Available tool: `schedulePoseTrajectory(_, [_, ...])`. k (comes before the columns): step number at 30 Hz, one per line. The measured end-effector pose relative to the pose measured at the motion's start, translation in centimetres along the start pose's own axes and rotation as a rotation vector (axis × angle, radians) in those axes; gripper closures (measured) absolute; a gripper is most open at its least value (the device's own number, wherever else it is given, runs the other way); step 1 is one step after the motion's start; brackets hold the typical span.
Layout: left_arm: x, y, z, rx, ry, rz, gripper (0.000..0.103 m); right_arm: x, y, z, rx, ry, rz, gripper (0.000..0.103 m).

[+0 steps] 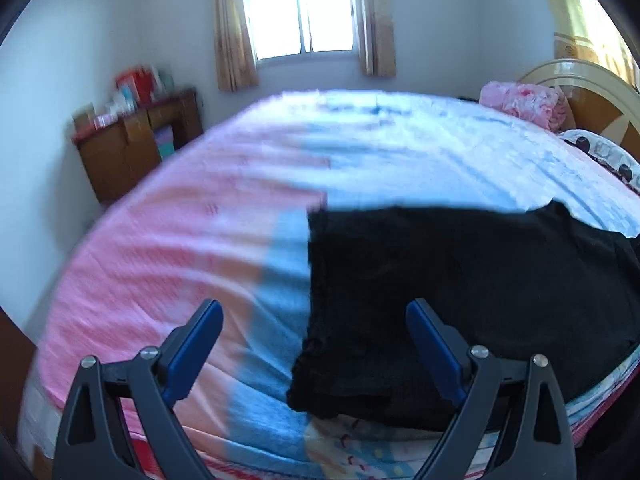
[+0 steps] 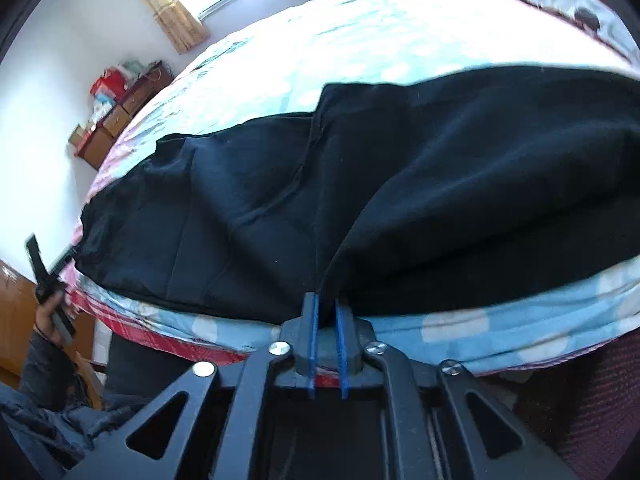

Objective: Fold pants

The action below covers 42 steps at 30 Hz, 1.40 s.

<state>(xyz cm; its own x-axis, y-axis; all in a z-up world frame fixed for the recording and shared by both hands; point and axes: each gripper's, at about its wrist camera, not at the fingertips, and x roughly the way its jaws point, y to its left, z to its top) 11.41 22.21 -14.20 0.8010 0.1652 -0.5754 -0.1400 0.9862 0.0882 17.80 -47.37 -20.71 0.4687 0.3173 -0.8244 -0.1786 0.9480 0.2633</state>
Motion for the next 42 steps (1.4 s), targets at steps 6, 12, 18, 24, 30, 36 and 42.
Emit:
schedulePoseTrajectory(6, [-3.7, -5.4, 2.6, 0.087, -0.127, -0.109, 0.001, -5.0, 3.3, 3.8, -0.095, -0.106, 0.109, 0.048])
schedulePoseTrajectory(12, [-1.6, -14.4, 2.5, 0.167, -0.077, -0.336, 0.0, 2.2, 10.4, 11.1, -0.152, -0.066, 0.35, 0.048])
schedulePoseTrajectory(18, [0.3, -19.1, 0.7, 0.259, -0.016, -0.377, 0.0, 11.5, 15.4, 16.7, -0.088, 0.077, 0.486, 0.048])
schedulePoseTrajectory(24, [3.1, -17.8, -0.9, 0.212, 0.085, -0.354, 0.0, 16.2, 17.6, 20.0, -0.057, 0.132, 0.513, 0.048])
schedulePoseTrajectory(30, [3.8, -17.5, -1.4, 0.212, 0.084, -0.339, 0.0, 20.0, 18.6, 20.9, -0.032, 0.217, 0.501, 0.071])
schedulePoseTrajectory(36, [3.4, -17.8, -2.0, 0.226, 0.066, -0.337, 0.0, 19.4, 18.9, 21.8, -0.047, 0.142, 0.51, 0.097])
schedulePoseTrajectory(42, [3.3, -17.6, -2.1, 0.22, 0.062, -0.353, 0.0, 22.6, 18.8, 21.7, -0.036, 0.185, 0.416, 0.097])
